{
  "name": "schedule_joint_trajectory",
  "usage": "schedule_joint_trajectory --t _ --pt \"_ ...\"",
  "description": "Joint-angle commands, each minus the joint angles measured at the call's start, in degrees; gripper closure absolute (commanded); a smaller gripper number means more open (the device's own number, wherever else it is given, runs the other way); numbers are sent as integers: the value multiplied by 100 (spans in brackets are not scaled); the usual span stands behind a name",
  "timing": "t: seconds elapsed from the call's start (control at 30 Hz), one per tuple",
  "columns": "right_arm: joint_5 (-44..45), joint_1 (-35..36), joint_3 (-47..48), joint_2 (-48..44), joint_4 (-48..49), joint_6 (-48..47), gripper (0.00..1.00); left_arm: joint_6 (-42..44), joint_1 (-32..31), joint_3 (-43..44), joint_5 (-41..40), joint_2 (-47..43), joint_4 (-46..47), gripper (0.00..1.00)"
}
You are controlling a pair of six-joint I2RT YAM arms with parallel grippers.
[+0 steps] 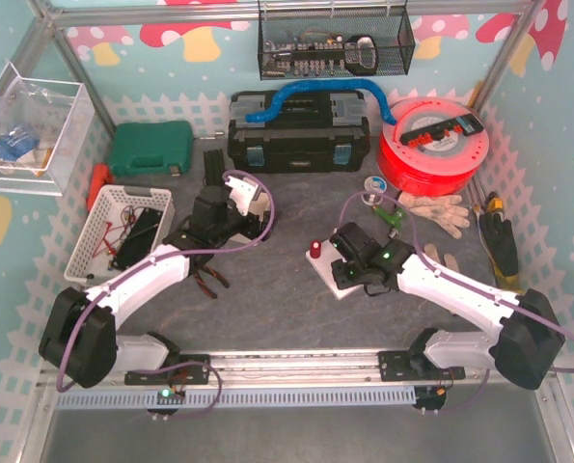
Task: Install the large spring
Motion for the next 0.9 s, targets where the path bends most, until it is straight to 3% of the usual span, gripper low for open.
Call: schedule_joint_trajectory --t 0.0,0.17,0.6,0.73,0.87 --pt "231 36 -206 30 442 148 96 -28 15 58 -48 46 -31 1" --pt "385 36 -534 102 816 380 85 -164 14 -30 15 46 58 1" --pt "529 29 66 -477 590 244 36 -461 5 -149 -43 -210 72 1" --pt "1217 21 713 -464 564 16 23 -562 13 -97 -441 -373 93 1" --pt "2654 -9 944 -327 1143 -453 11 -404 207 42 -1090 -451 128 1"
